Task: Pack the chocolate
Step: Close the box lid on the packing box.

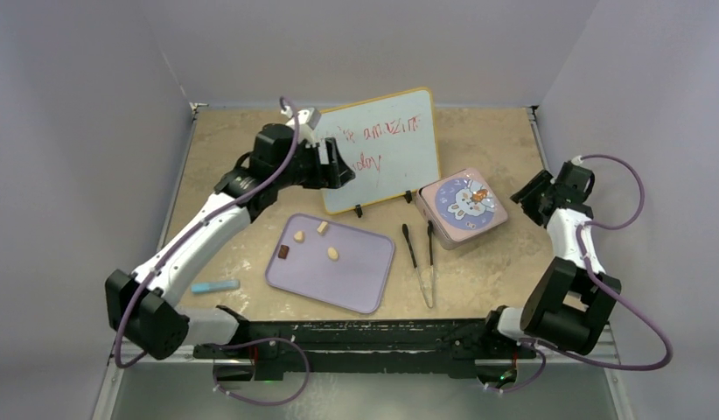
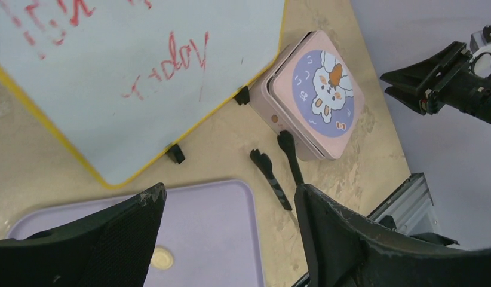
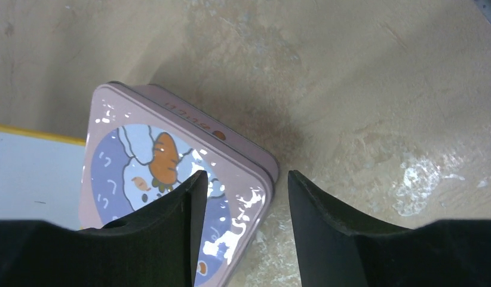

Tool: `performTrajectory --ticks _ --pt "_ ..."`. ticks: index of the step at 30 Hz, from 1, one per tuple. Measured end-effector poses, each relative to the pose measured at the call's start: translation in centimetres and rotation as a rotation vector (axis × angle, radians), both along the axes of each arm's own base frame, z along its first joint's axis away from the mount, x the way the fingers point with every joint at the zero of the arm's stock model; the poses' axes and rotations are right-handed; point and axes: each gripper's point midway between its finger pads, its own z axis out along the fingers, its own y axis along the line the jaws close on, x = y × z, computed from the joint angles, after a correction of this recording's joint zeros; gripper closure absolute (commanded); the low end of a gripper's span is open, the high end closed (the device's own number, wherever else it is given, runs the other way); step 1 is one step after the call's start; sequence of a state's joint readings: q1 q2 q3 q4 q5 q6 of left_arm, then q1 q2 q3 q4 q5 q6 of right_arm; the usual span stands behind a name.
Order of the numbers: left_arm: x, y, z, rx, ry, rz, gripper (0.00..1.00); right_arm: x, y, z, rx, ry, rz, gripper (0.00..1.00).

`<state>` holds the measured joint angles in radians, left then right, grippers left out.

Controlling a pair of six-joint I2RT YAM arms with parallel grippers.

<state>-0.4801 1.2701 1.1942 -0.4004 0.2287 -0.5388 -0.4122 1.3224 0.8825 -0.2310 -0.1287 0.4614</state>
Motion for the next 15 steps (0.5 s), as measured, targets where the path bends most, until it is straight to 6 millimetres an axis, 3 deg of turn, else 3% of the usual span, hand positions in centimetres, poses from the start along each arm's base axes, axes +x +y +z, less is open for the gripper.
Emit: performTrajectory --ticks 6,15 --pt "3.1 -5.0 -0.7 0.020 -0.045 -0.022 0.27 -1.3 -0.6 -1.5 0.079 0.005 -0.009 0.49" --pt "5.7 -10.7 -5.6 0.029 -0.053 -0.041 0.30 -1.7 0.5 -2.3 0.121 -0.014 0.023 0.60"
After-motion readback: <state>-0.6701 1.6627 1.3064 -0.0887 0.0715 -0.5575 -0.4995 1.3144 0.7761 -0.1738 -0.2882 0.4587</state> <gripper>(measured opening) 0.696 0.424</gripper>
